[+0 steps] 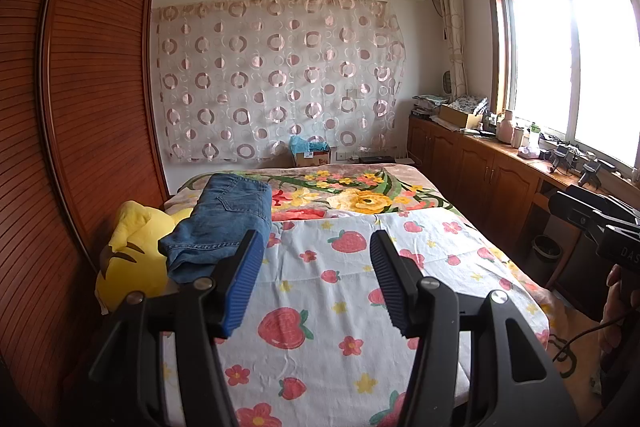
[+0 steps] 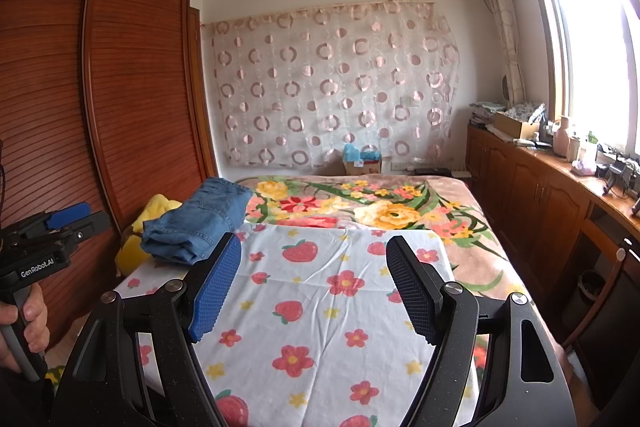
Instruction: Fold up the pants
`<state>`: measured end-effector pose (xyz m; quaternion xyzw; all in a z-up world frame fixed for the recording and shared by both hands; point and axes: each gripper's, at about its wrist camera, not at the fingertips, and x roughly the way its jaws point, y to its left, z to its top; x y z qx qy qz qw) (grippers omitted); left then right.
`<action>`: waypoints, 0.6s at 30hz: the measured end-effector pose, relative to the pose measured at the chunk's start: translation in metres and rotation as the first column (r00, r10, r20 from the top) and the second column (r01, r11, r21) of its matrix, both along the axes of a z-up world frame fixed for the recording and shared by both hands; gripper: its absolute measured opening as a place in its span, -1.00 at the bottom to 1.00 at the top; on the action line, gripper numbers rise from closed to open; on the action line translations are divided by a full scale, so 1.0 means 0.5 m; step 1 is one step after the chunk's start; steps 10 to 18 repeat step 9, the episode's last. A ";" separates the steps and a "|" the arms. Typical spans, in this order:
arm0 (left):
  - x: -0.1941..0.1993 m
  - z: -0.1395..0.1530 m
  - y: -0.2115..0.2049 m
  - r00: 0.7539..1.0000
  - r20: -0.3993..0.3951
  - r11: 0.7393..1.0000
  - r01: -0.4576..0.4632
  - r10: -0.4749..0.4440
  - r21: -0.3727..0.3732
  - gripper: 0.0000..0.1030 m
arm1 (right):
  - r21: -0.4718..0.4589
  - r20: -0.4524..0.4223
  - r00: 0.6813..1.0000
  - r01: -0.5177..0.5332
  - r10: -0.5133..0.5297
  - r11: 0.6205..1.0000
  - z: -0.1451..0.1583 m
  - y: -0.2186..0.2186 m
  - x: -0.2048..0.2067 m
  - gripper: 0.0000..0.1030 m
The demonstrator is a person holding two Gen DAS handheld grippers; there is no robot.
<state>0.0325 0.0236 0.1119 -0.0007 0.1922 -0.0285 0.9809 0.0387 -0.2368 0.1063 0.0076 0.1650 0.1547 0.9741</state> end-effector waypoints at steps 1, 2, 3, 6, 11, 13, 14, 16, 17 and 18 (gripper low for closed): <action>0.000 0.000 0.000 1.000 0.000 1.000 -0.001 0.001 0.000 0.07 | -0.001 0.000 1.000 0.001 -0.001 1.000 -0.001 -0.001 0.000 0.49; 0.000 0.000 0.000 1.000 0.000 1.000 -0.001 0.001 0.000 0.07 | -0.002 0.000 1.000 0.000 0.000 1.000 -0.003 -0.004 -0.002 0.49; 0.000 0.000 0.000 1.000 0.000 1.000 0.000 0.000 -0.001 0.07 | -0.001 0.000 1.000 0.001 -0.001 1.000 -0.001 -0.002 0.000 0.49; 0.000 0.000 0.000 1.000 0.000 1.000 -0.001 0.001 0.000 0.07 | 0.002 -0.002 1.000 -0.003 0.003 1.000 -0.002 -0.003 -0.001 0.49; 0.000 0.000 0.000 1.000 -0.001 1.000 -0.001 0.001 -0.001 0.07 | -0.001 0.000 1.000 0.001 -0.001 1.000 -0.006 -0.007 -0.003 0.49; 0.000 0.000 0.000 1.000 -0.001 1.000 -0.001 0.001 -0.001 0.07 | -0.001 0.000 1.000 0.001 -0.001 1.000 -0.006 -0.007 -0.003 0.49; 0.000 0.000 0.000 1.000 -0.001 1.000 -0.001 0.001 -0.001 0.07 | -0.001 0.000 1.000 0.001 -0.001 1.000 -0.006 -0.007 -0.003 0.49; 0.000 0.000 0.000 1.000 -0.001 1.000 -0.001 0.001 -0.001 0.07 | -0.001 0.000 1.000 0.001 -0.001 1.000 -0.006 -0.007 -0.003 0.49; 0.000 0.000 0.000 1.000 -0.001 1.000 -0.001 0.001 -0.001 0.07 | -0.001 0.000 1.000 0.001 -0.001 1.000 -0.006 -0.007 -0.003 0.49; 0.000 0.000 0.000 1.000 -0.001 1.000 -0.001 0.001 -0.001 0.07 | -0.001 0.000 1.000 0.001 -0.001 1.000 -0.006 -0.007 -0.003 0.49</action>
